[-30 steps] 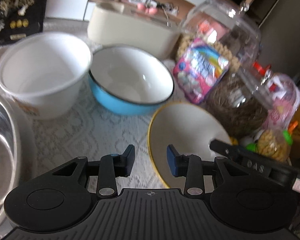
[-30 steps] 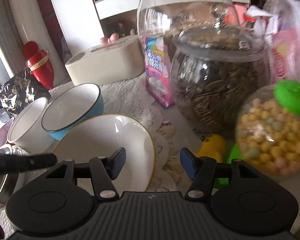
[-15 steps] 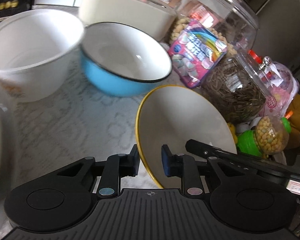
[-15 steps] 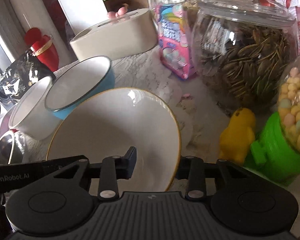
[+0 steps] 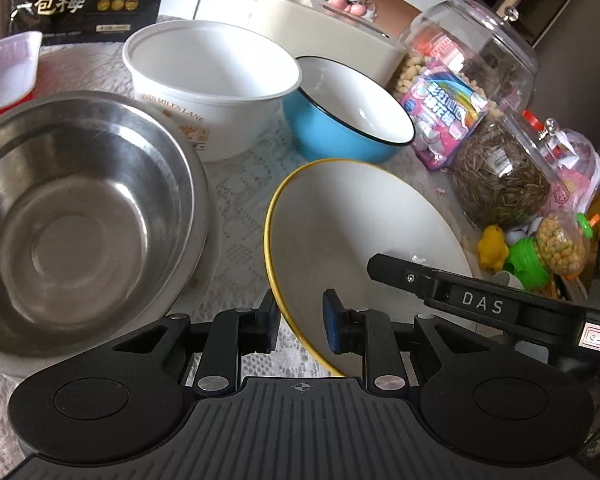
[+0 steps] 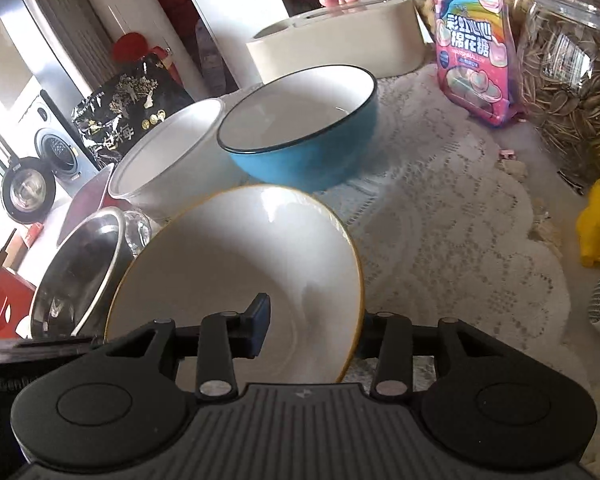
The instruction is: Organize plates and bowls
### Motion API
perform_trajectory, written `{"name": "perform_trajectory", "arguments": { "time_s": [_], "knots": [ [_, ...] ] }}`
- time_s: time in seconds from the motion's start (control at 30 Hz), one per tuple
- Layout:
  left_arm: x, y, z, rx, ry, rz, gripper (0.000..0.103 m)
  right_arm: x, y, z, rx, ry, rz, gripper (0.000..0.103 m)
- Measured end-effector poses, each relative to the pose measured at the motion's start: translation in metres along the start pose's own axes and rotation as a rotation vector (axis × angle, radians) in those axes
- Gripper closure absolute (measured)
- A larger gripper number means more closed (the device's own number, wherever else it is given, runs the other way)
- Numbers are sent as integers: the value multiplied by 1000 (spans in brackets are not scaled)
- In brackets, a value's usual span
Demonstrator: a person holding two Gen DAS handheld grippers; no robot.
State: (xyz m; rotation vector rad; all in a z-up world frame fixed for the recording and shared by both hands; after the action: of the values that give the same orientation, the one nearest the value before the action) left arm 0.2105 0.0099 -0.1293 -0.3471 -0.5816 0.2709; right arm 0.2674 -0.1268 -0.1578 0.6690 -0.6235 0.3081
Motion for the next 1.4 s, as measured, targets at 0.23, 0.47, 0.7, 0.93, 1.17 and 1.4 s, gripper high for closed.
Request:
{"name": "perform_trajectory", "arguments": {
  "time_s": [0.23, 0.47, 0.7, 0.93, 1.17, 1.4],
  "knots": [
    [2, 3, -1, 6, -9, 6, 78, -1, 4, 1, 9, 4, 5, 62],
    [1, -1, 2, 8, -8, -9, 78, -1, 0, 0, 19, 10, -6, 62],
    [2, -1, 3, 5, -10, -21, 78, -2, -2, -1, 8, 23, -11, 62],
    [2, -2, 7, -7, -7, -25, 78, -2, -2, -2, -10, 37, 5, 62],
    [6, 3, 20, 6, -47, -20, 78, -3, 1, -1, -38, 45, 40, 62],
    [23, 10, 46, -9, -160, 8, 78, 9, 1, 13, -79, -2, 81, 62]
  ]
}}
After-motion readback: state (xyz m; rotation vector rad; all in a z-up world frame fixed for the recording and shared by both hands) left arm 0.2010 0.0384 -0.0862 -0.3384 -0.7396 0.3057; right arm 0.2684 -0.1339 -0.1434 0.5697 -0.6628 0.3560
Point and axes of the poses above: each gripper's, at about its wrist camera, not at the fingertips, and z roughly against the way its jaws point, y to its left, x to its top, the point moved 8 cm from there along -z, roughly the way its jaws point, and after that the axes turned 3 degrees about y, right-handed, at the moved point
